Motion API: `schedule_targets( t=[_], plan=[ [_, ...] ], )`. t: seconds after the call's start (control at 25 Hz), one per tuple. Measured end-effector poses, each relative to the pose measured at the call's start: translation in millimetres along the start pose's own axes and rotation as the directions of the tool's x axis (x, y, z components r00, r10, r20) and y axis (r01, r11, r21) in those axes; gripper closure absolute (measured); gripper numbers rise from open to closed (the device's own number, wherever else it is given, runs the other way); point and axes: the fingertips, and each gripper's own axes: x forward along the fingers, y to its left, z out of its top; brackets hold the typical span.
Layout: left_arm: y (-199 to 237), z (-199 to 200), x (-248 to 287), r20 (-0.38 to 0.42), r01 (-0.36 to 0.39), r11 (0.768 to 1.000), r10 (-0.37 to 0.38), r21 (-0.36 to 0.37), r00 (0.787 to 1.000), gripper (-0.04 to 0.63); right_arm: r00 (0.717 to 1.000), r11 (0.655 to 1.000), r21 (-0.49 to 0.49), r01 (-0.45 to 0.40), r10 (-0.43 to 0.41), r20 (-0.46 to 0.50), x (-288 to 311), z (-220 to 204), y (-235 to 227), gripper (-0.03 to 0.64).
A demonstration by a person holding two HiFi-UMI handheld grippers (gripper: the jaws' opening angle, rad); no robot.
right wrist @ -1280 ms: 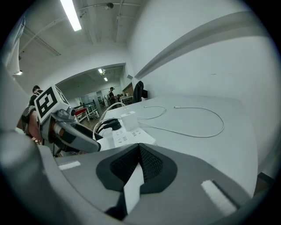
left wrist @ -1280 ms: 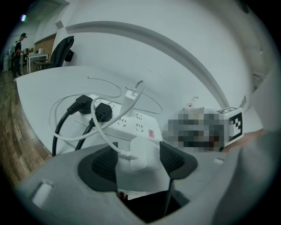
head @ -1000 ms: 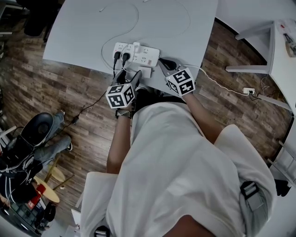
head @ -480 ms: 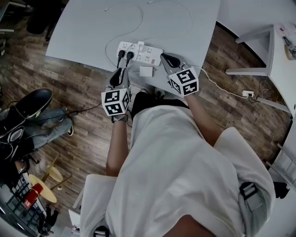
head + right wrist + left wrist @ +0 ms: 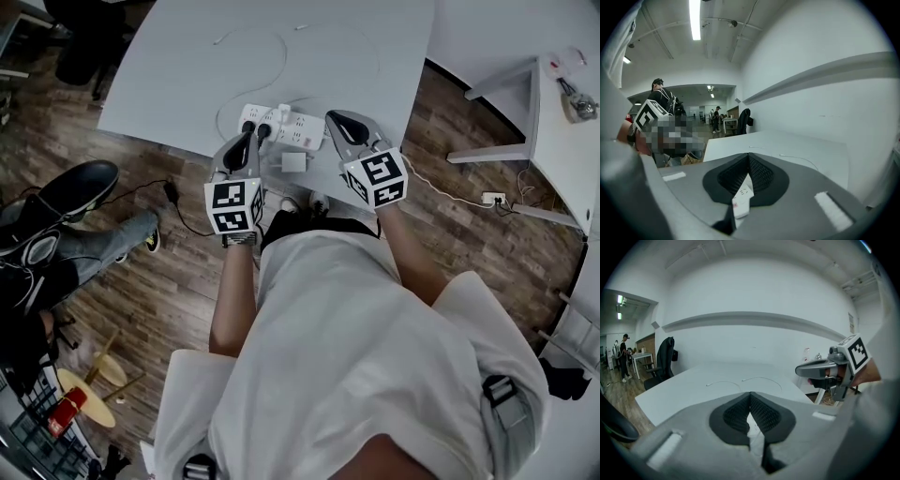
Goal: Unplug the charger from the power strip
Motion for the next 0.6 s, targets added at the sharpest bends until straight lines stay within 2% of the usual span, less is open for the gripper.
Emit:
schedule_targets(
  t=[0.28, 0.44, 0.6],
  plan=[
    [3.1, 95.1, -10.8, 0.162, 0.009, 0.993, -0.028, 0.114, 0.986, 0.589, 0.994, 0.997, -0.045, 0.061, -0.056, 0.095, -20.1, 76.2, -15.1, 0.614],
    [7.6, 158.1, -25.2, 0.271, -0.01, 0.983, -0.041, 0.183, 0.962, 0.589, 0.977, 0.991, -0.071, 0.114, -0.099, 0.187, -36.2, 135.1, -28.1, 0.615],
    [7.0, 210.5, -41.3, 0.355, -0.033, 0.97, -0.056, 0.24, 0.933, 0.589, 0.948, 0.982, -0.106, 0.159, -0.121, 0.296, -54.3, 189.0, -32.2, 0.615]
  ],
)
